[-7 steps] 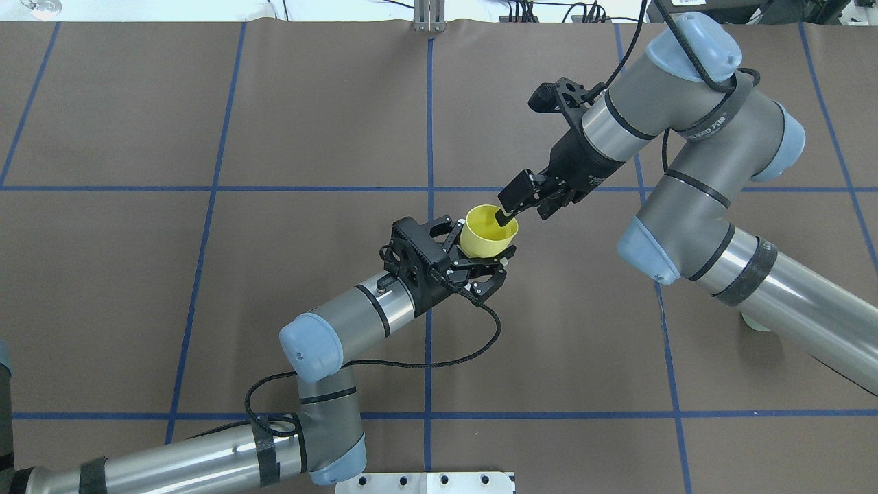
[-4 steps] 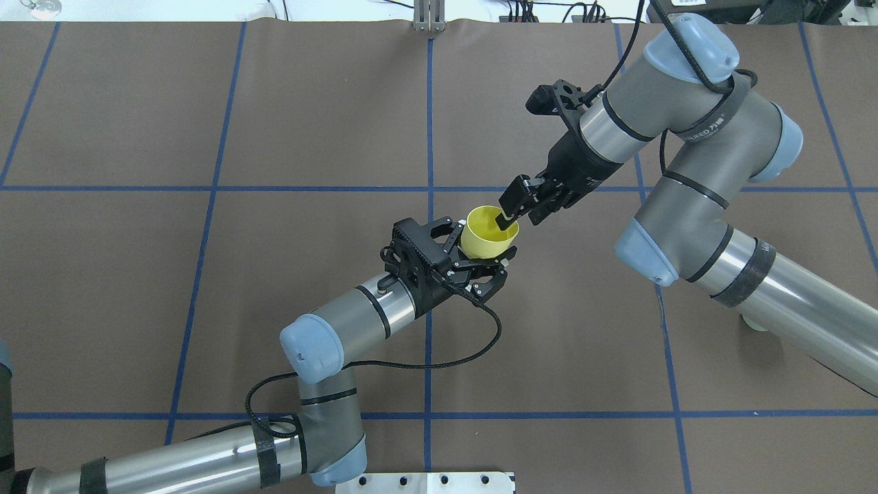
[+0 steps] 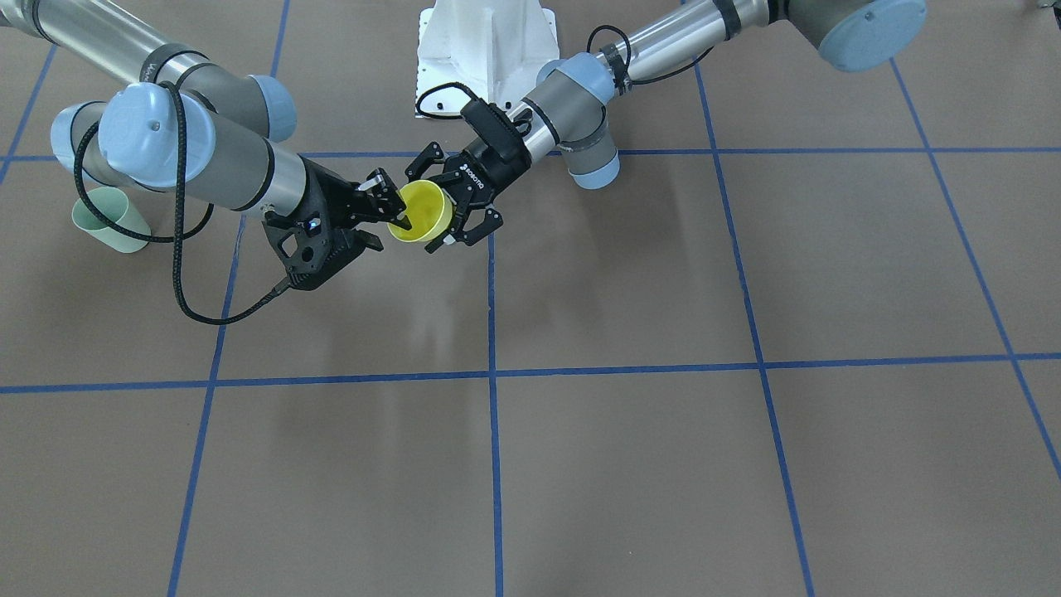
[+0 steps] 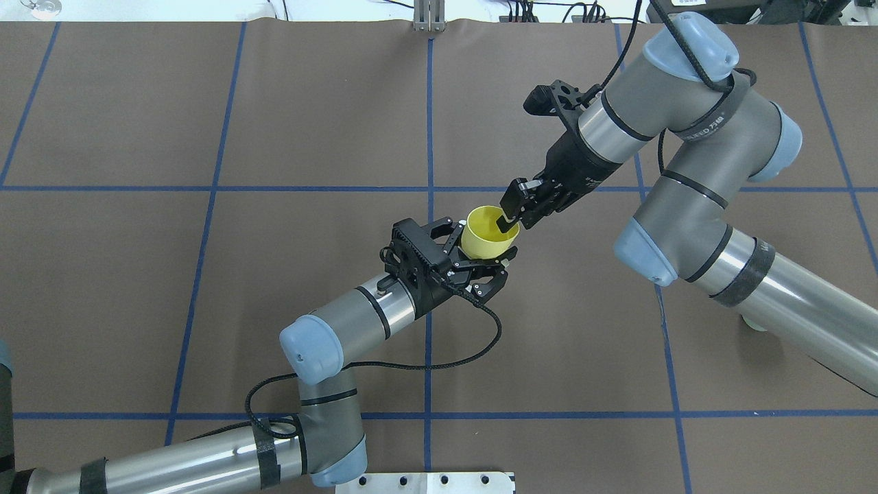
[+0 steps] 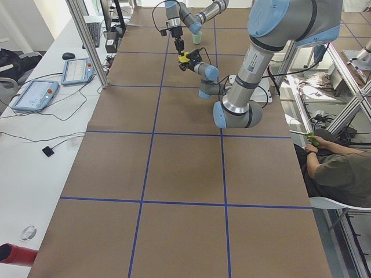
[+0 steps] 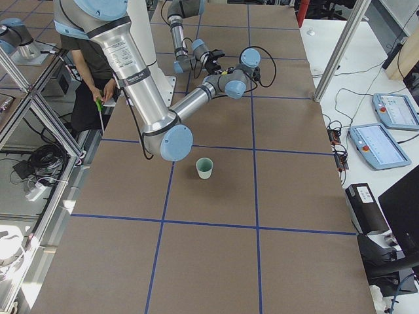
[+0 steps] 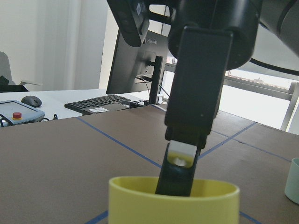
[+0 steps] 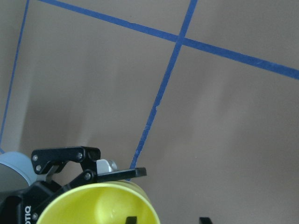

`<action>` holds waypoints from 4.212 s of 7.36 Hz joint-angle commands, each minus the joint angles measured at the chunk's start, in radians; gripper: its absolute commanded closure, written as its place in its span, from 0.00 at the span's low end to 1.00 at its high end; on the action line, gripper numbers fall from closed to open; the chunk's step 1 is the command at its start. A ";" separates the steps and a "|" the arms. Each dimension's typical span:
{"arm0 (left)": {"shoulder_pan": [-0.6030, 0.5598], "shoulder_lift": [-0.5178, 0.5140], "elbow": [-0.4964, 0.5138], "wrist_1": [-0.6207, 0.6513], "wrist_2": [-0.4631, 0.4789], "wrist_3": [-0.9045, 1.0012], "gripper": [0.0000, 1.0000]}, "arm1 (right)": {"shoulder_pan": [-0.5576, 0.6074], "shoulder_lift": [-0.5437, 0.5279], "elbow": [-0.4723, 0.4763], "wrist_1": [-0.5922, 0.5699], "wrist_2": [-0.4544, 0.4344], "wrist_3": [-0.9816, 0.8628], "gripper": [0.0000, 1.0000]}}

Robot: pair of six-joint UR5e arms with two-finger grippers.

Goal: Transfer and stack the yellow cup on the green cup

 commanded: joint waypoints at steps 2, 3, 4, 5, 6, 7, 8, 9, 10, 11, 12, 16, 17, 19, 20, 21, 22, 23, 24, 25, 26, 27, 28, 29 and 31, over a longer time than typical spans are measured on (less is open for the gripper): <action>0.001 0.000 -0.001 -0.001 0.000 0.000 0.49 | 0.002 0.002 0.001 0.002 0.019 0.003 0.54; 0.001 0.002 -0.001 -0.001 0.000 -0.002 0.49 | 0.002 0.002 0.003 0.002 0.020 0.003 0.69; 0.001 0.002 -0.001 -0.001 0.000 -0.002 0.49 | 0.002 0.003 0.003 0.002 0.020 0.006 0.79; 0.001 0.002 -0.001 -0.001 0.000 -0.002 0.49 | 0.000 0.005 0.003 0.002 0.020 0.009 0.91; 0.001 0.000 -0.001 -0.001 0.000 -0.002 0.49 | 0.002 0.006 0.003 0.002 0.023 0.009 1.00; 0.011 -0.002 -0.003 -0.001 0.002 -0.008 0.26 | 0.002 0.006 0.003 0.002 0.032 0.009 1.00; 0.016 -0.002 -0.012 -0.001 0.002 -0.011 0.00 | 0.002 0.005 0.003 0.002 0.037 0.009 1.00; 0.016 -0.002 -0.016 -0.001 0.002 -0.014 0.00 | 0.005 0.002 0.003 0.002 0.042 0.009 1.00; 0.016 -0.002 -0.016 -0.001 0.002 -0.014 0.00 | 0.011 -0.004 0.007 0.002 0.069 0.009 1.00; 0.016 -0.003 -0.016 -0.001 0.003 -0.014 0.00 | 0.029 -0.015 0.009 0.020 0.089 0.009 1.00; 0.017 -0.002 -0.032 -0.001 0.003 -0.014 0.00 | 0.047 -0.055 0.009 0.059 0.115 0.008 1.00; 0.016 0.006 -0.038 -0.002 0.005 -0.012 0.00 | 0.228 -0.134 0.026 0.086 0.201 0.009 1.00; 0.017 0.006 -0.038 -0.001 0.023 -0.011 0.01 | 0.300 -0.177 0.055 0.083 0.192 0.011 1.00; -0.002 0.002 -0.033 0.007 0.109 -0.011 0.01 | 0.368 -0.307 0.110 0.081 0.120 0.023 1.00; -0.039 0.014 -0.017 0.013 0.185 -0.021 0.01 | 0.365 -0.455 0.214 0.081 0.029 0.023 1.00; -0.114 0.034 0.066 0.054 0.203 -0.044 0.01 | 0.367 -0.572 0.303 0.080 -0.048 0.023 1.00; -0.169 0.035 0.075 0.181 0.197 -0.152 0.01 | 0.374 -0.669 0.352 0.080 -0.082 0.023 1.00; -0.218 0.034 0.074 0.287 0.156 -0.273 0.01 | 0.370 -0.754 0.397 0.080 -0.136 0.023 1.00; -0.284 0.034 0.073 0.345 0.034 -0.373 0.01 | 0.364 -0.800 0.400 0.080 -0.208 0.020 1.00; -0.324 0.034 0.069 0.419 -0.015 -0.440 0.01 | 0.365 -0.826 0.400 0.080 -0.216 0.019 1.00; -0.361 0.035 0.069 0.512 -0.020 -0.442 0.01 | 0.361 -0.851 0.399 0.080 -0.239 0.011 1.00; -0.401 0.038 0.069 0.589 -0.074 -0.442 0.01 | 0.353 -0.863 0.400 0.080 -0.253 0.008 1.00; -0.418 0.041 0.071 0.608 -0.104 -0.442 0.01 | 0.336 -0.872 0.400 0.080 -0.245 0.008 1.00; -0.418 0.043 0.071 0.608 -0.109 -0.442 0.01 | 0.316 -0.874 0.399 0.080 -0.242 0.009 1.00; -0.417 0.041 0.066 0.608 -0.188 -0.501 0.01 | 0.284 -0.877 0.397 0.080 -0.242 0.014 1.00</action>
